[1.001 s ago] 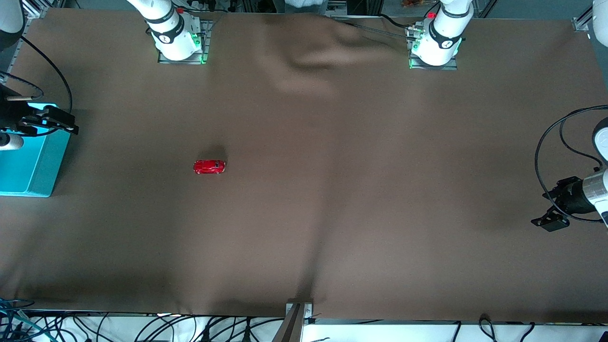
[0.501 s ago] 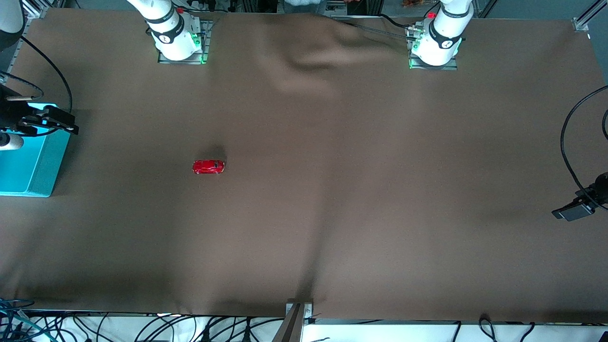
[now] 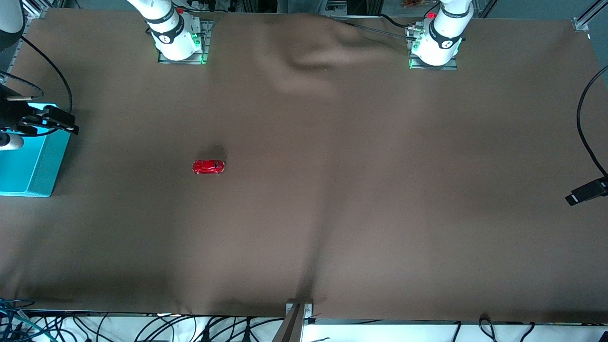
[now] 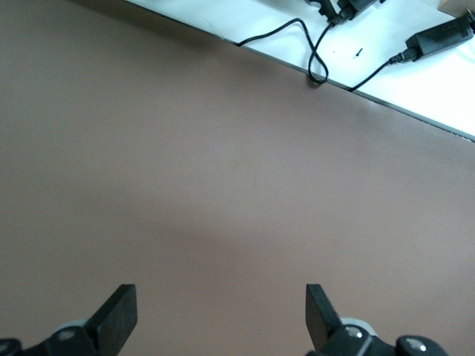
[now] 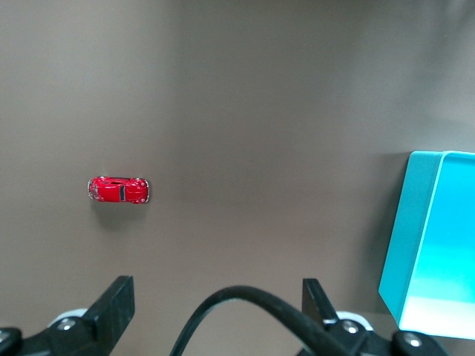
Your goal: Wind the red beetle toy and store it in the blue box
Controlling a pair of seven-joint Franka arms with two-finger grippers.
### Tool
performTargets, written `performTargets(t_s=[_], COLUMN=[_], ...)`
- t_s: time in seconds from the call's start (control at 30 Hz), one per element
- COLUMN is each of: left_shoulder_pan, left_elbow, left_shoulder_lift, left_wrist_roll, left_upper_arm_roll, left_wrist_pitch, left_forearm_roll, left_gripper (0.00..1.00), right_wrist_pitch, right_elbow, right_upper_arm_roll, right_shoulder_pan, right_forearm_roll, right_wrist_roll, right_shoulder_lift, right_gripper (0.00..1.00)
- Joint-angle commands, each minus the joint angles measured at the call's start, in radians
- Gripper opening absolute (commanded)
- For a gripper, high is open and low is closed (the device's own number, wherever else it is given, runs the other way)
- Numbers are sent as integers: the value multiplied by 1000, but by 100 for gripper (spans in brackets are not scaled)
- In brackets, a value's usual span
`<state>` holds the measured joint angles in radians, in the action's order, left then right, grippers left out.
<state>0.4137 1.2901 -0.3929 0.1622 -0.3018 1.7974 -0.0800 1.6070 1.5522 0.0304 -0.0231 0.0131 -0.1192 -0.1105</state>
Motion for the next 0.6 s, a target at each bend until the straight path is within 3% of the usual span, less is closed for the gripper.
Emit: performTargets(t_s=[0.0,0.23,0.57], left_shoulder_pan=[-7,-12,-16], left_elbow=[-60,-98,-97], left_shoulder_lift=[17,38,57], left_wrist_roll=[-131,-217,-259], left_upper_arm_roll=[6,6,15], left_wrist_pitch=[-93,-213,-225], left_forearm_roll=[-12,-7,-3], left_gripper=[100,100,100], right_wrist_pitch=[-7,-4,-1], right_elbow=[-27,-27,-27], right_upper_arm_roll=[-1,-1,-3], right_shoulder_pan=[0,-1,0], right_forearm_roll=[-15,-12,-15], right_wrist_roll=[-11,-11,1], right_shoulder_lift=[-11,-11,-15], right_gripper=[100,100,100])
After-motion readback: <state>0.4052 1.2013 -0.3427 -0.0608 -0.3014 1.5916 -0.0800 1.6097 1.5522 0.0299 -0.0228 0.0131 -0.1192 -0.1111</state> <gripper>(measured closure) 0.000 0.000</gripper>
